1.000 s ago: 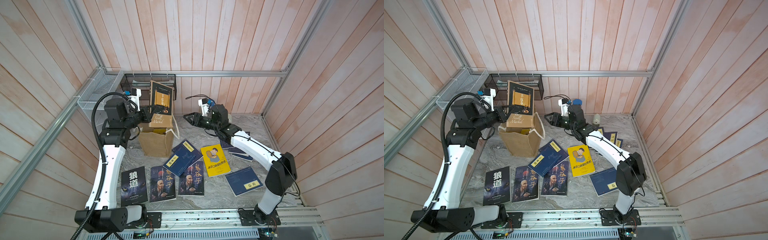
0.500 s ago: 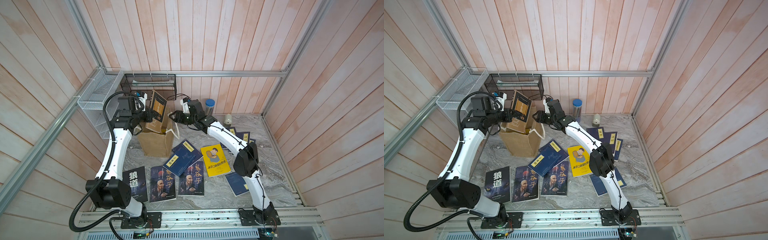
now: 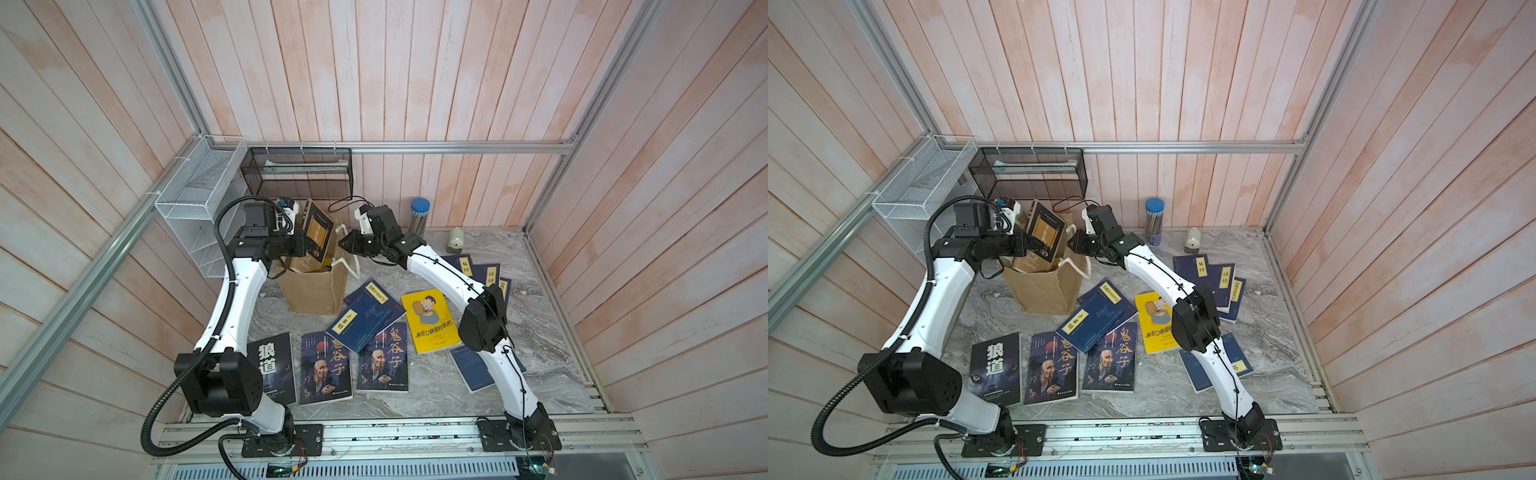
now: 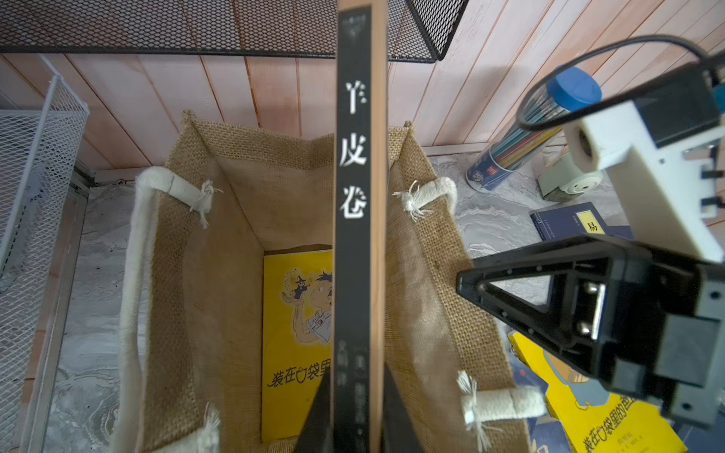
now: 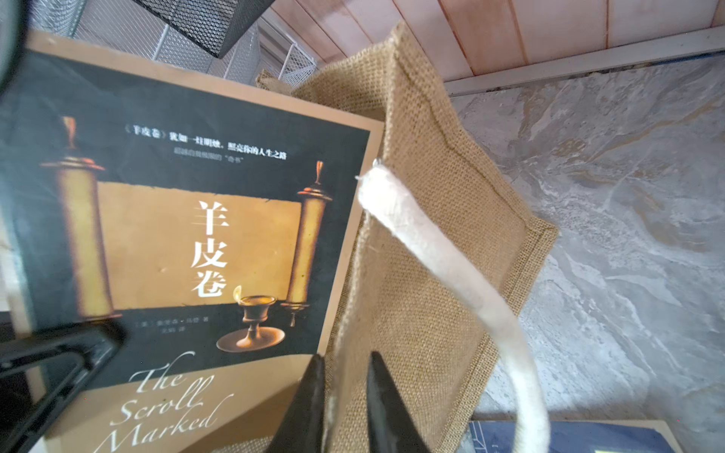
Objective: Put the books into the canvas bag
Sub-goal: Place the book in the canvas bag.
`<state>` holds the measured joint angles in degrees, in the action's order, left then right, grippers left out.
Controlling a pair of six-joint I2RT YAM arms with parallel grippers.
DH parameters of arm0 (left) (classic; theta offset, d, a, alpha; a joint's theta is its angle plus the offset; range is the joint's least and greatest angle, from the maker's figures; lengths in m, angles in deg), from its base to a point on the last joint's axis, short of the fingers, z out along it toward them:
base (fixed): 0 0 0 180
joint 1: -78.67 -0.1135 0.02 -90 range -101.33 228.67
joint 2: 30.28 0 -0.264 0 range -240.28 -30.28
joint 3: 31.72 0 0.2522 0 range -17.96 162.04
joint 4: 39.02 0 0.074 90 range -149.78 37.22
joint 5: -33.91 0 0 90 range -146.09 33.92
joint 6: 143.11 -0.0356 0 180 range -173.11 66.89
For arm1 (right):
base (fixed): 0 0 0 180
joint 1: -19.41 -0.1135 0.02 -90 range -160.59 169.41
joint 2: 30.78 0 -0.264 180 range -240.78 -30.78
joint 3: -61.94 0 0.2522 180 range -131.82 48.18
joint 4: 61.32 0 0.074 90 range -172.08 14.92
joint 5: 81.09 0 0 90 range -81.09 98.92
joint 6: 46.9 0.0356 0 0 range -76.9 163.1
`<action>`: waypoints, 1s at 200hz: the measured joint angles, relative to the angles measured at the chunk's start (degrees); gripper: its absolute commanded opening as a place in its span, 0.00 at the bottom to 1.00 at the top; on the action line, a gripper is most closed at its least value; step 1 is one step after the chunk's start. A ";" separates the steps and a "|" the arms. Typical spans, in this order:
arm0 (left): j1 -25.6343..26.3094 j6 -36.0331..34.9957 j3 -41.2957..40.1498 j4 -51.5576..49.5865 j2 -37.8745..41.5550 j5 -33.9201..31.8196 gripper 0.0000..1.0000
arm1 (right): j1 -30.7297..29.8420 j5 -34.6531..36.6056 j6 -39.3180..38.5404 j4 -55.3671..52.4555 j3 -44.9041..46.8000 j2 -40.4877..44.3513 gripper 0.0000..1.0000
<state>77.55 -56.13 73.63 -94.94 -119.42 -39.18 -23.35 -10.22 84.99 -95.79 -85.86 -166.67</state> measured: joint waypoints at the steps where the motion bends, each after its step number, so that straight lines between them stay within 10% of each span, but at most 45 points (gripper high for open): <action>1: 0.00 0.00 0.00 -0.04 0.00 0.00 0.00 | 0.00 -0.02 0.24 0.07 0.00 0.00 0.05; 200: 0.02 4.87 -0.22 0.70 -19.15 9.14 0.10 | -0.13 0.35 -1.49 3.23 1.20 0.00 0.00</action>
<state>77.57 -51.26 73.42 -94.24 -138.57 -30.04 -23.48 -9.87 83.50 -92.56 -84.66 -166.67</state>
